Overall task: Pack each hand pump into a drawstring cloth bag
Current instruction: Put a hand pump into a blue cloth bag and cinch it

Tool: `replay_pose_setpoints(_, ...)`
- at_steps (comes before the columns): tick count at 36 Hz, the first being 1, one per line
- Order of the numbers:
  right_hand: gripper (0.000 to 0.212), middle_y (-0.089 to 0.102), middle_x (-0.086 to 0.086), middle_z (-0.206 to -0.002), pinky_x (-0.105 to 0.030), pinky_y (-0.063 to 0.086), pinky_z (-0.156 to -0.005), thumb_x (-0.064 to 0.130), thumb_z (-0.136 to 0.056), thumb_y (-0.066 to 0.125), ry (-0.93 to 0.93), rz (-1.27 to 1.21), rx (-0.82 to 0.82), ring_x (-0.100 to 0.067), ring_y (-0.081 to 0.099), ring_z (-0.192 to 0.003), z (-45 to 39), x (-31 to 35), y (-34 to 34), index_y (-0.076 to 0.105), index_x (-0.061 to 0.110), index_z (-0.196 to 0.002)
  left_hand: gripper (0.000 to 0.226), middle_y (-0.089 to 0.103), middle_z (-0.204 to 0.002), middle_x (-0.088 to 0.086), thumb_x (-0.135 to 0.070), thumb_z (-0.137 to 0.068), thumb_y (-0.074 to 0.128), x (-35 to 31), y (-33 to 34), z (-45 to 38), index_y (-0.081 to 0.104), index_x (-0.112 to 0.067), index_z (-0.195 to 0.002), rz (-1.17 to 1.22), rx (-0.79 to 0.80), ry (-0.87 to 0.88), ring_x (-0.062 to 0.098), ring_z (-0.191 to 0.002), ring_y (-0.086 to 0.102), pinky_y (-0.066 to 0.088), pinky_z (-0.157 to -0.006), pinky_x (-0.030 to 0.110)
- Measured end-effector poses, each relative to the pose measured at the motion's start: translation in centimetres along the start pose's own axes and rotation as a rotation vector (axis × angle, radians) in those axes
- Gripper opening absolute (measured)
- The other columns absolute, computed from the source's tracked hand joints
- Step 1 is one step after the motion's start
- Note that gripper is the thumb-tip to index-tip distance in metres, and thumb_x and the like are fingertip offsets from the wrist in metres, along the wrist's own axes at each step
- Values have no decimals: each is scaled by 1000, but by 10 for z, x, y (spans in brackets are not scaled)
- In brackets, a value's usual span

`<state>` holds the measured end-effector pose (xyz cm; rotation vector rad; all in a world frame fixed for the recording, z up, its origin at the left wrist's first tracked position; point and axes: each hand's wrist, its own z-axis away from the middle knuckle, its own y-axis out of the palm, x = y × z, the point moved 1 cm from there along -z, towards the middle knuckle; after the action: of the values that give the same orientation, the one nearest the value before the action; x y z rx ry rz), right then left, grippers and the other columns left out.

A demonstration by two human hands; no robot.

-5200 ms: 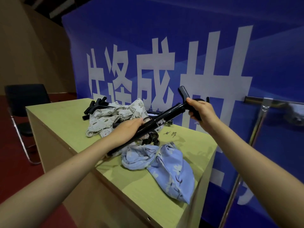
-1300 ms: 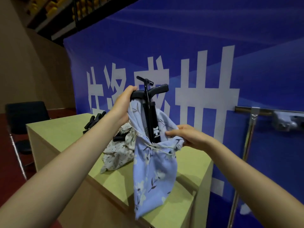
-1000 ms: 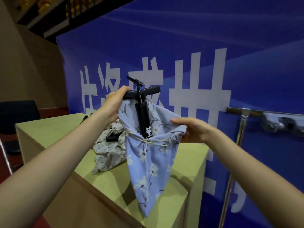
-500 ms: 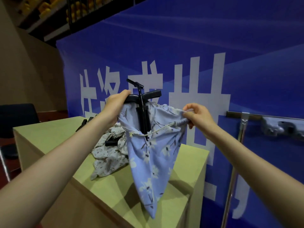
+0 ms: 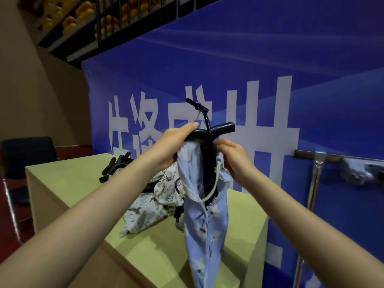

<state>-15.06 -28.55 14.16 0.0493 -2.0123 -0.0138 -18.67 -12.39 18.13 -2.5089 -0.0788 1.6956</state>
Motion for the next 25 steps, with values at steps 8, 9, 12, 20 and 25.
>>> replay_pose_setpoints(8, 28, 63, 7, -89, -9, 44, -66, 39, -93, 52, -153, -18, 32, 1, 60, -77, 31, -16, -3, 58, 20, -113, 33, 67, -97, 17, -23, -98, 52, 10, -8, -10, 63, 4, -113, 242, -103, -87, 23, -87, 65, 53, -84, 31)
replay_pose_setpoints(9, 32, 64, 8, -98, -11, 45, -71, 43, -92, 56, -180, 47, 54, 1, 61, -86, 35, -19, -3, 57, 22, -116, 32, 67, -99, 17, -23, -99, 51, 10, -9, -11, 63, 4, -112, 267, -111, -94, 23, -88, 65, 54, -85, 31)
replay_pose_setpoints(12, 45, 59, 1, -116, -19, 43, -78, 49, -86, 61, -211, 264, 97, -13, 58, -107, 41, -29, 3, 49, 29, -126, 30, 69, -99, 16, -26, -99, 51, 10, -11, -15, 63, 0, -108, 273, -137, -95, 23, -87, 67, 54, -84, 33)
replay_pose_setpoints(20, 54, 58, 20, -116, -26, 48, -84, 48, -85, 66, -305, 513, 84, 0, 56, -105, 32, -31, 15, 45, 31, -131, 45, 67, -114, 11, -43, -101, 37, 7, -4, -14, 58, -9, -122, 3, -139, -81, 24, -106, 62, 49, -96, 42)
replay_pose_setpoints(25, 13, 61, 22, -97, -8, 42, -71, 22, -97, 55, -335, 426, 51, 14, 56, -87, 24, -35, 6, 57, 28, -108, 51, 64, -112, 3, -56, -96, 39, 8, -7, -10, 62, -17, -118, -169, -18, -7, 18, -102, 58, 47, -89, 35)
